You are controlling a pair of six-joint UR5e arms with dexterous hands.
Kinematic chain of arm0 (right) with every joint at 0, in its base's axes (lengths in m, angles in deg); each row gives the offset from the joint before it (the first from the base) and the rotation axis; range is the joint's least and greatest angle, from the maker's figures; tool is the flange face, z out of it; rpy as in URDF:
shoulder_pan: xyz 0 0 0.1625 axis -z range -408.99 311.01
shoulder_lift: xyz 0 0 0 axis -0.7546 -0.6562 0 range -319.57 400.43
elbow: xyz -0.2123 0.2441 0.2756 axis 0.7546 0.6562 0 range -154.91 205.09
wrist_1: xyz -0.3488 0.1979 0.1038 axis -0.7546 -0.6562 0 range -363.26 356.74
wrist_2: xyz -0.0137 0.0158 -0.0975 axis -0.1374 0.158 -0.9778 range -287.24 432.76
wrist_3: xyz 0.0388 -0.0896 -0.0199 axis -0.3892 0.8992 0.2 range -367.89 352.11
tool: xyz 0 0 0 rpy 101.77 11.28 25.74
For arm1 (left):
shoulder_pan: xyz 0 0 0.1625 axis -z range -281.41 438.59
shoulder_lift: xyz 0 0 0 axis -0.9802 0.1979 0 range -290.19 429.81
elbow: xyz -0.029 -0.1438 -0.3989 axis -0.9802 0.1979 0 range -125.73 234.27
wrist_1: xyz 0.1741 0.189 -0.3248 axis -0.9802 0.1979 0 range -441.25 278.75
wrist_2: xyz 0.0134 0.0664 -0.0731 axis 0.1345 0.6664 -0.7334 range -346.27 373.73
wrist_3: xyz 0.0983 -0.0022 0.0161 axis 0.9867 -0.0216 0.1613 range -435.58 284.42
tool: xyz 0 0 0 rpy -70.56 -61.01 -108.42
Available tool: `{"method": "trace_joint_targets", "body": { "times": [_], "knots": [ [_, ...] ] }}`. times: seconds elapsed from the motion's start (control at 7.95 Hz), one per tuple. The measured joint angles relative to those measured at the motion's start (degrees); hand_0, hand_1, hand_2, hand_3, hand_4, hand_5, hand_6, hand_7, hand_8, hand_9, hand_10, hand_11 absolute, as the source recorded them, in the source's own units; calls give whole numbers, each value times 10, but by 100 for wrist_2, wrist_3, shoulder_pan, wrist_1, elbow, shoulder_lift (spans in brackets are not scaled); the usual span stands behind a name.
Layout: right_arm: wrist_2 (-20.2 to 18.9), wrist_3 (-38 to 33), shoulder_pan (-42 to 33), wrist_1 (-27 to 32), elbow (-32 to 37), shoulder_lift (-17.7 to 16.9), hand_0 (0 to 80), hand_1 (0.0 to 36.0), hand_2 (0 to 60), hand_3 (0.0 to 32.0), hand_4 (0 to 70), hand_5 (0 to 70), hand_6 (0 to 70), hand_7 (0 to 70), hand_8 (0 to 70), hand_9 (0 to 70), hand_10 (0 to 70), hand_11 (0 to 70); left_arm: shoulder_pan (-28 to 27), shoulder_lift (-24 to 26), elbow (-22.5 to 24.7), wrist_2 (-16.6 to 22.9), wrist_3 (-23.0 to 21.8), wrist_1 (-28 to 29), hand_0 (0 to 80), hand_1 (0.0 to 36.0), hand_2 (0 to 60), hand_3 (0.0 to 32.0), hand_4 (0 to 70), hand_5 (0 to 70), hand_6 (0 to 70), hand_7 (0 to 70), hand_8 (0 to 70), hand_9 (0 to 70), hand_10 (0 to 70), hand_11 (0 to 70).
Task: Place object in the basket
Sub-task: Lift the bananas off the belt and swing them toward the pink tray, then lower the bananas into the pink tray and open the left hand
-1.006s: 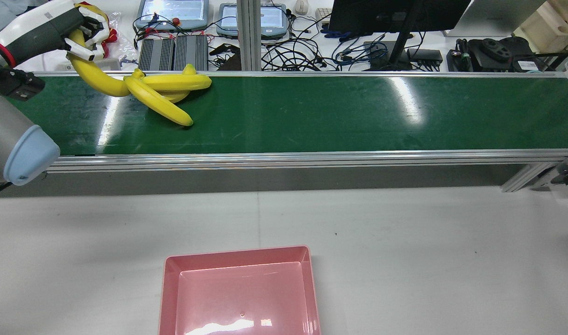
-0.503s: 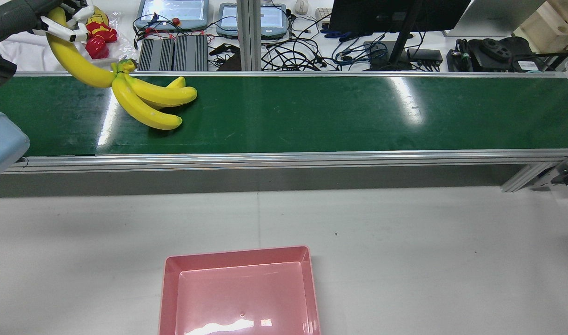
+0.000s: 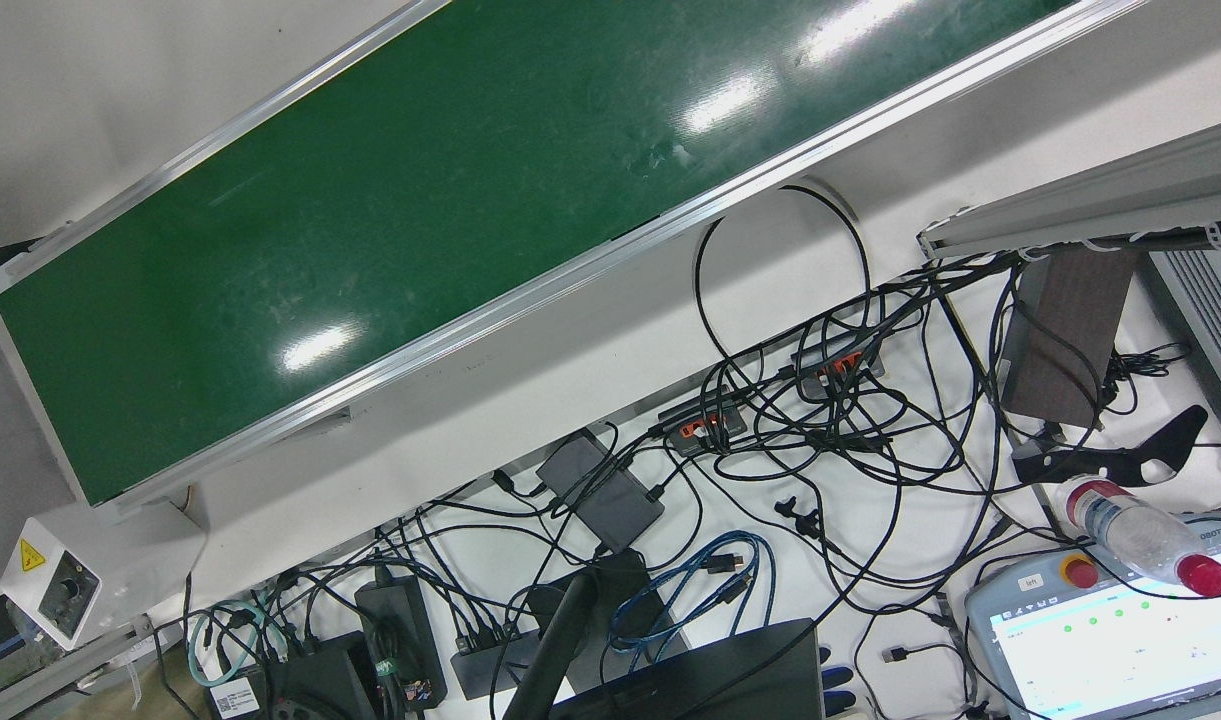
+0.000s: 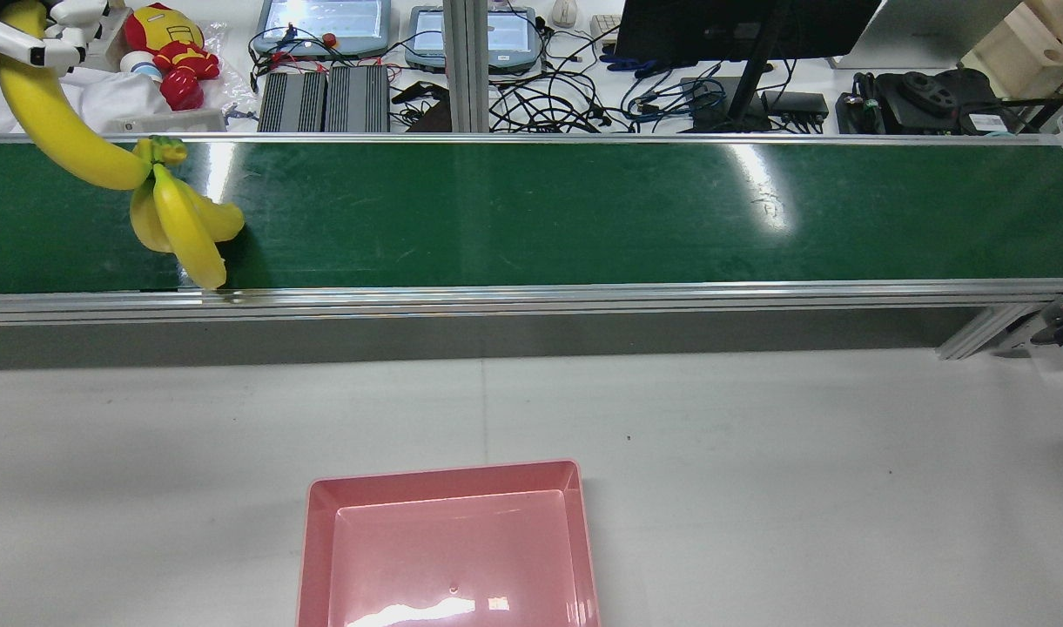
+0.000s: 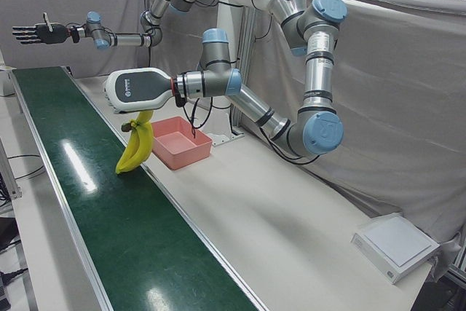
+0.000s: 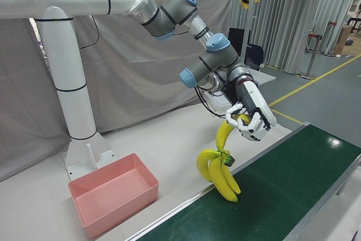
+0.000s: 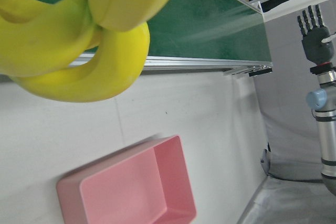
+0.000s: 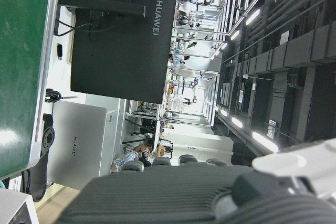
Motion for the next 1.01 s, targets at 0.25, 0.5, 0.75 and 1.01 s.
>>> {"method": "trace_joint_targets", "body": {
  "times": [0.25,0.5,0.75,1.01],
  "knots": [
    [0,0,-1,0,2,0,0,0,0,0,0,0,0,0,0,0,0,0,-17,-418,734,186,-729,-114,533,310,600,0,574,700,700,700,700,700,616,700],
    [0,0,3,0,8,0,0,0,0,0,0,0,0,0,0,0,0,0,-74,-712,1542,267,-1188,-445,537,315,600,0,562,700,700,700,700,700,602,700],
    [0,0,5,0,9,0,0,0,0,0,0,0,0,0,0,0,0,0,-409,-784,2243,268,-1323,-956,613,360,600,0,483,700,700,700,700,700,591,700],
    [0,0,5,0,15,0,0,0,0,0,0,0,0,0,0,0,0,0,-1434,-763,2552,-20,-1319,-1265,626,360,600,0,478,700,700,700,700,700,589,700]
  ]
}}
